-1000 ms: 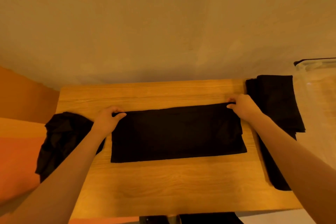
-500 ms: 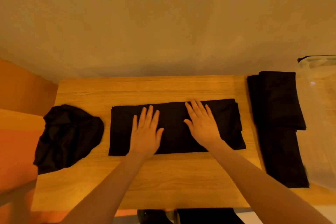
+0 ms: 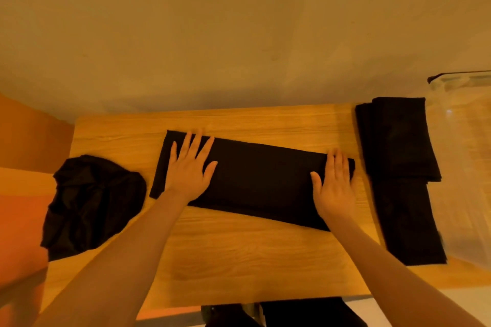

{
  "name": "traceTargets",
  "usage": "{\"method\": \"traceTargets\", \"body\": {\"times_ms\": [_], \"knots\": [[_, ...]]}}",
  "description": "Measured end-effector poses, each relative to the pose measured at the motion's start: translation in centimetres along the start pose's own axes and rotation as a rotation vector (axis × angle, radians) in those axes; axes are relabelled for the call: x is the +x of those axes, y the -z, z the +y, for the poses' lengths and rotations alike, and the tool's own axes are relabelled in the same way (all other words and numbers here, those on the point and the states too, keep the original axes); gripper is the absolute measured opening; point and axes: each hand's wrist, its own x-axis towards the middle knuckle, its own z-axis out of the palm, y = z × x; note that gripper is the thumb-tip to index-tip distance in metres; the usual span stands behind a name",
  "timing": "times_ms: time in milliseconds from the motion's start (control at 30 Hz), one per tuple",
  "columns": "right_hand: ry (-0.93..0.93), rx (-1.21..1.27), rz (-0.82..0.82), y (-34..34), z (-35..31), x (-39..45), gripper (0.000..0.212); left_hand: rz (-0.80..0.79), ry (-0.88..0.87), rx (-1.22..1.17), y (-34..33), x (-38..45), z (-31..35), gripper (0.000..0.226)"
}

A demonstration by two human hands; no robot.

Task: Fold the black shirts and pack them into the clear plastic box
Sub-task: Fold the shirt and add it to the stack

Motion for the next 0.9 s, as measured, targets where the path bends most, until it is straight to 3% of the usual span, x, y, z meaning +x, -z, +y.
{"method": "traceTargets", "body": {"times_ms": [133,233,300,433,600,733,800,900], "knots": [[-0.088,0.052,-0.025,0.6,-1.7,-1.1,0.065,-0.035,-0.066,0.051,1.5,2.1,0.3,0.06],[0.224,-0.049,0.026,1.5,-1.5,0.1,0.06,0.069,0.048,-0.045,2.3,0.1,4.5,0.065],[0.434,-0.154,-0.051,1.6,-0.8,0.9,0.059,0.049,0.172,-0.146,1.4,-2.7,8.0,0.067],[0.428,-0.194,-0.137,1.0,1.8,0.2,0.064,-0.031,0.31,-0.171,-0.8,-6.2,9.2,0.066],[0.188,0.004,-0.055,-1.4,0.9,-5.5,0.071,-0.03,0.021,-0.003,-0.1,-2.9,6.9,0.062],[0.043,0.331,-0.112,-1.5,-1.4,-8.9,0.06,-0.09,-0.168,0.166,1.6,0.6,4.6,0.061],[0.146,0.372,-0.075,-0.7,-0.4,-9.5,0.059,-0.071,-0.147,0.197,2.6,0.3,4.7,0.064],[0.463,0.132,-0.028,-0.5,2.7,-9.4,0.056,-0.014,-0.206,0.106,3.4,-4.1,8.1,0.063]]}}
